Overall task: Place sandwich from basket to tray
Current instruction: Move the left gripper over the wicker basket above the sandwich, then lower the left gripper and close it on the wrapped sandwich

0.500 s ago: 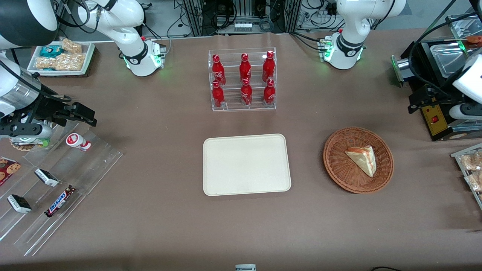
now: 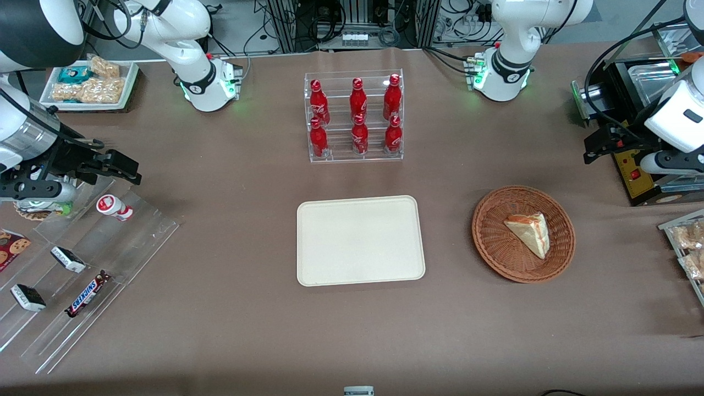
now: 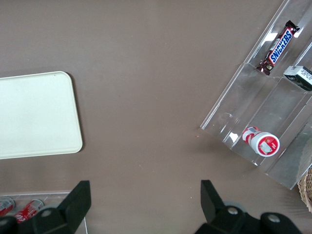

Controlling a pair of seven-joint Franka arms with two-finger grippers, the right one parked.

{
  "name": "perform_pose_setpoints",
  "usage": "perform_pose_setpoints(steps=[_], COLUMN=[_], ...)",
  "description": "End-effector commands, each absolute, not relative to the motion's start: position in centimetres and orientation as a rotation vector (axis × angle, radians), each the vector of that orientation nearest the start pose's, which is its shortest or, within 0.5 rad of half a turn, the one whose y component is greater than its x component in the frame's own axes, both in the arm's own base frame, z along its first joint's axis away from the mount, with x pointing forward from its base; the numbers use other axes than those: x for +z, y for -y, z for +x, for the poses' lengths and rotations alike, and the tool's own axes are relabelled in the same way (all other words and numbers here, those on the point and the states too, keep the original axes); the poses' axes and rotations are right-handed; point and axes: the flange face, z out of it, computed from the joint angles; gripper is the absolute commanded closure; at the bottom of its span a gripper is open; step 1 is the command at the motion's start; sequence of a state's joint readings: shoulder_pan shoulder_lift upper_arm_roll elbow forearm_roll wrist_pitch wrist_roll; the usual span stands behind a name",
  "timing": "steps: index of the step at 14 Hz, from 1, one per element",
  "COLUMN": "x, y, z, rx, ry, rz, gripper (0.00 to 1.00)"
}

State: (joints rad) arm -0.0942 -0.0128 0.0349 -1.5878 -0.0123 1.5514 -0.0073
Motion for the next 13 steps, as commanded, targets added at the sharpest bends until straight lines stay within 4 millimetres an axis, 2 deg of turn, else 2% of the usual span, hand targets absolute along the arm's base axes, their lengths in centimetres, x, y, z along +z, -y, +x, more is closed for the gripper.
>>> perform_pose_setpoints(steps=[1,3,5,9,13], x=[62.1,60.4,57.3,48.6,38.6], y=[3.4,3.2,3.3,3.2,2.3], z=[54.9,55.0,55.9,57.1,55.6], rx=[0.071,0.114,0.178,0.197,0.082], ry=[-0.056,-0.046,-0.029,-0.011,0.058], rz=[-3.157,-3.147,-3.134,-3.129,-3.136], gripper=[0.0,0.0,0.0,0.0,0.0])
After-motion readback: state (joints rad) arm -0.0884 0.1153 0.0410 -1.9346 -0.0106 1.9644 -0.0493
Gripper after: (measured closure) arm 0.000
